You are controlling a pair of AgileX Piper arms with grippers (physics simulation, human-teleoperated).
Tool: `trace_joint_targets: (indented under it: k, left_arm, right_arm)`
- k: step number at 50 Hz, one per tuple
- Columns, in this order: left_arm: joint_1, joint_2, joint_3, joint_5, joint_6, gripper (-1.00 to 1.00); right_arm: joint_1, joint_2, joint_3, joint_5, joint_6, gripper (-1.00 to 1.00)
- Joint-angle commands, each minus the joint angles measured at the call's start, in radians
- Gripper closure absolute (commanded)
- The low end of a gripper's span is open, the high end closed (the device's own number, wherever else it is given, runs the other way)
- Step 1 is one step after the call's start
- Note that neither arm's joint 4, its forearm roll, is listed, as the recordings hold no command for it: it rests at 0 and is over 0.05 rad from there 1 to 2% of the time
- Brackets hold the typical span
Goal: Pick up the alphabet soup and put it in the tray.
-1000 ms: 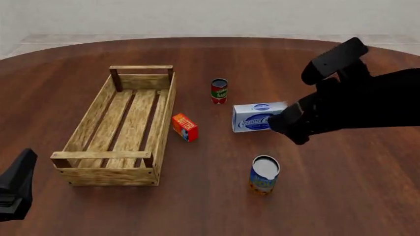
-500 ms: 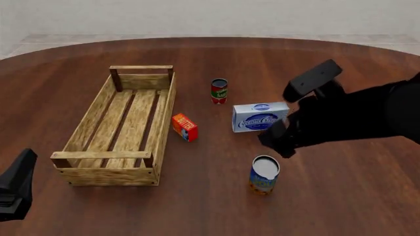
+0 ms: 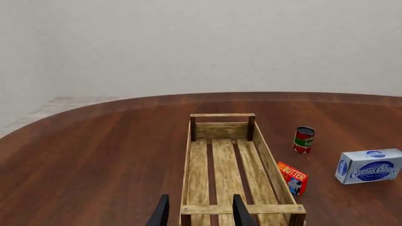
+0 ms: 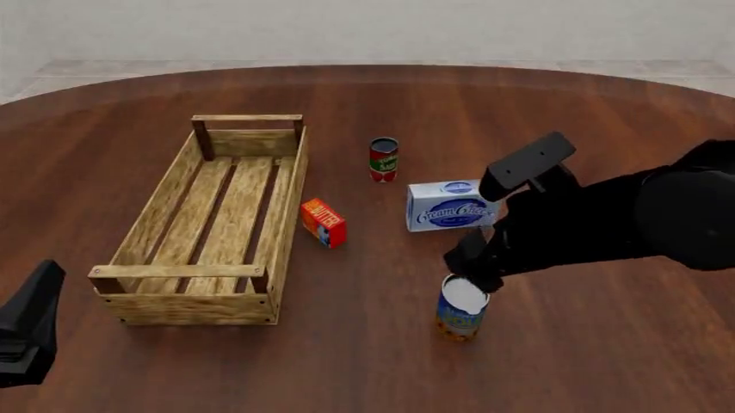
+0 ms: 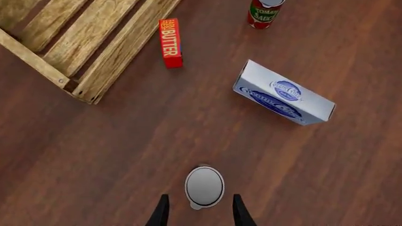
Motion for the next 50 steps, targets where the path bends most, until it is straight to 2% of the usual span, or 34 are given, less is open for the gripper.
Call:
trace_joint_targets:
  k: [1,50]
  left_arm:
    - [0.002,-0.001,0.001,0.0,0.0,-1.0]
    - [0.002,0.0,0.001,-0.001,0.0,-1.0]
  right_arm:
    - [-0.012,0.028,0.026,-0.027,0.004,-1.0]
    - [-0.01,0.124,0.099,-0.127,0.036,-1.0]
